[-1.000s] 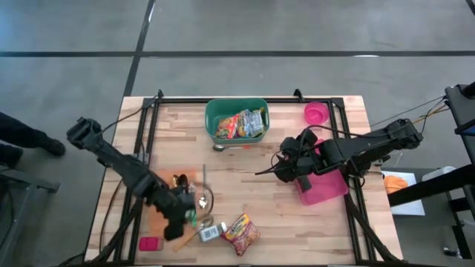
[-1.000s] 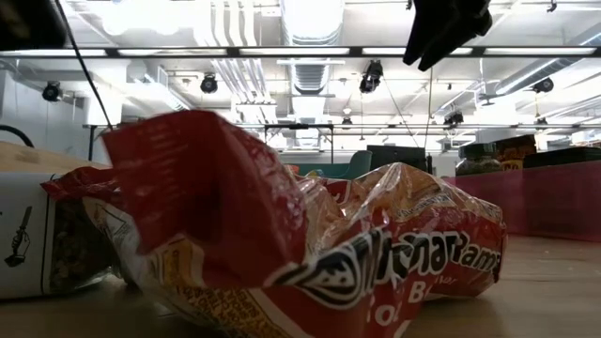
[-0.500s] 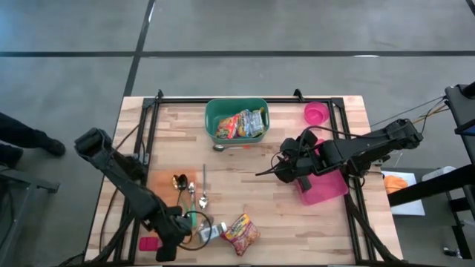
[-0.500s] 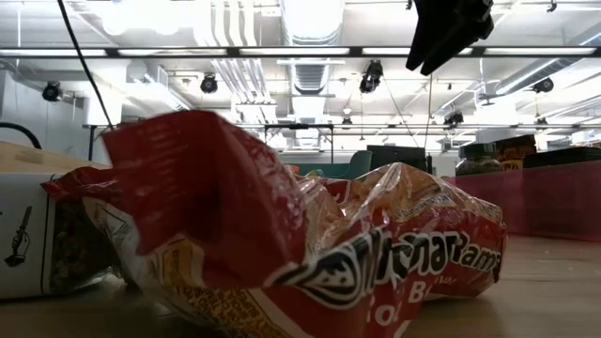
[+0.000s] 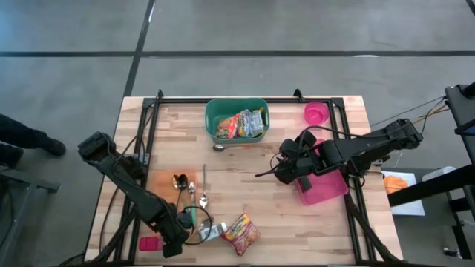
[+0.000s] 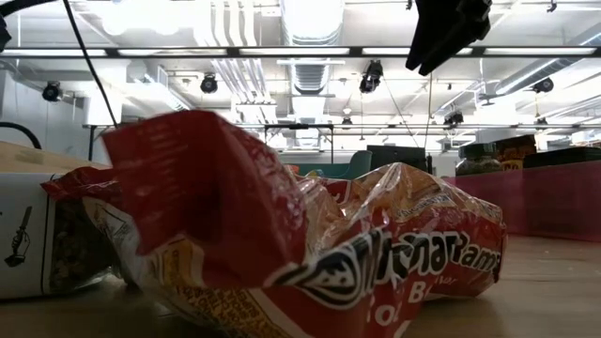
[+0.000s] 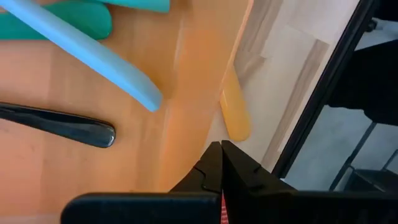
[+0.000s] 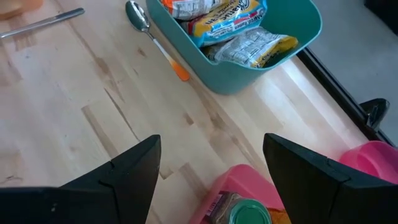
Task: Pick & Place Food Item
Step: Adjust the orange bin
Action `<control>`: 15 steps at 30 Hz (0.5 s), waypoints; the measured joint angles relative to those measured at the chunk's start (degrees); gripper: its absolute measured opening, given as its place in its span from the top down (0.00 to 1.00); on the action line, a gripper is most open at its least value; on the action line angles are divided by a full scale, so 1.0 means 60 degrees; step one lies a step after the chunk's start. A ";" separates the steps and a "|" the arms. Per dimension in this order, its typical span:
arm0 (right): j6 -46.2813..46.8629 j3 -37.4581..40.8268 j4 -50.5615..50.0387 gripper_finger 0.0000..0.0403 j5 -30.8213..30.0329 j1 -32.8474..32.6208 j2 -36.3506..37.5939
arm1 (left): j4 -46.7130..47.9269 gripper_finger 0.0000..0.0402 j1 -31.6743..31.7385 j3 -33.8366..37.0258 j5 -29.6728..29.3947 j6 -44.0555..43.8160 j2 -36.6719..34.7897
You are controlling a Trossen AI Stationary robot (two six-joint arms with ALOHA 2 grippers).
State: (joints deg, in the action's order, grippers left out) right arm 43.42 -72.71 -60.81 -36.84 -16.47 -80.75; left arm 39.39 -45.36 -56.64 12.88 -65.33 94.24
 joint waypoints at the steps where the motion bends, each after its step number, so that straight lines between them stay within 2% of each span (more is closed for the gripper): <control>1: -0.0030 0.0000 0.0004 0.30 0.0000 0.0000 0.0000 | -0.0014 1.00 0.0024 0.0043 -0.0028 -0.0076 -0.0004; 9: -0.0030 0.0000 0.0038 0.30 0.0000 0.0000 0.0000 | 0.0299 1.00 0.0203 0.0197 -0.0136 -0.0371 -0.0026; 15: -0.0030 0.0000 0.0062 0.30 -0.0003 0.0000 0.0000 | 0.1167 1.00 0.0382 0.0208 -0.0801 -0.0456 -0.0047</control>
State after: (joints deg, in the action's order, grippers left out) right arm 43.24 -72.71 -60.44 -36.86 -16.47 -80.75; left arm 46.40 -43.07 -55.40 8.08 -68.06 93.95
